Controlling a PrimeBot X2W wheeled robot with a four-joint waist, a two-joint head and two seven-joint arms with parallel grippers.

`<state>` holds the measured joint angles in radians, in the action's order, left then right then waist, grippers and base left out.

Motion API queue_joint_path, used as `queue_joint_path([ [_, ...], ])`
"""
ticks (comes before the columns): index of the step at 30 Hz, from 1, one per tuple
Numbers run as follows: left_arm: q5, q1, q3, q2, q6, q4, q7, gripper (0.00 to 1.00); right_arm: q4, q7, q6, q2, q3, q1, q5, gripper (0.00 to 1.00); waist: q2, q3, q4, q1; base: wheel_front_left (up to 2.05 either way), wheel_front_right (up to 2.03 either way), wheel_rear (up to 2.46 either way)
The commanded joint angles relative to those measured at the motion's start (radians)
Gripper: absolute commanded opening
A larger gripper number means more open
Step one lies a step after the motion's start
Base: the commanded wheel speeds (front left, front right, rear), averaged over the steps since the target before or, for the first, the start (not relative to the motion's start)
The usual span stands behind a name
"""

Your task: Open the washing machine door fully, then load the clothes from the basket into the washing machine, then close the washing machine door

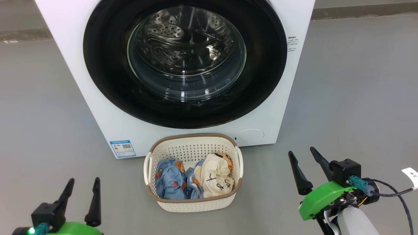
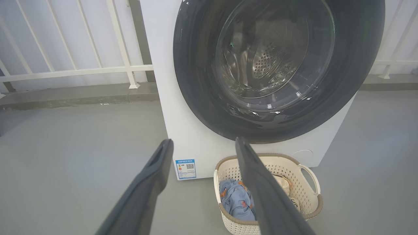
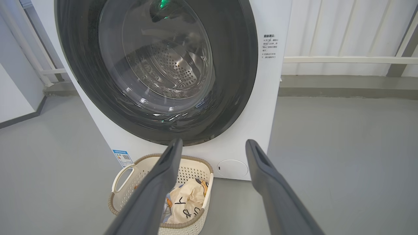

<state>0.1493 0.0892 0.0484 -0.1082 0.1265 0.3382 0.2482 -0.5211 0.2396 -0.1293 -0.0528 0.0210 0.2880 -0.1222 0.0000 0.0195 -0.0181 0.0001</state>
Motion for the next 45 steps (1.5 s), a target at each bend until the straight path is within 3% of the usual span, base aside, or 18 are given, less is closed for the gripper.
queue_joint_path([
  [1,-0.001,0.05,0.042,-0.017,-0.008,-0.026,0.014,1.0,0.021,0.009,-0.001,0.003,0.023,0.024,0.006,1.0,0.0,0.0,0.001,0.0,0.0,0.0,0.0],
  [29,-0.014,0.063,0.055,-0.023,-0.008,-0.018,0.014,1.0,0.026,0.014,-0.001,0.003,0.019,0.029,-0.012,1.0,0.0,-0.022,0.002,0.0,0.04,0.04,-0.08],
  [45,-0.007,0.089,0.067,-0.02,-0.005,-0.013,0.014,1.0,0.018,0.018,-0.001,0.003,0.002,0.036,-0.012,1.0,0.0,-0.053,-0.011,0.0,0.94,0.94,-1.89],
])
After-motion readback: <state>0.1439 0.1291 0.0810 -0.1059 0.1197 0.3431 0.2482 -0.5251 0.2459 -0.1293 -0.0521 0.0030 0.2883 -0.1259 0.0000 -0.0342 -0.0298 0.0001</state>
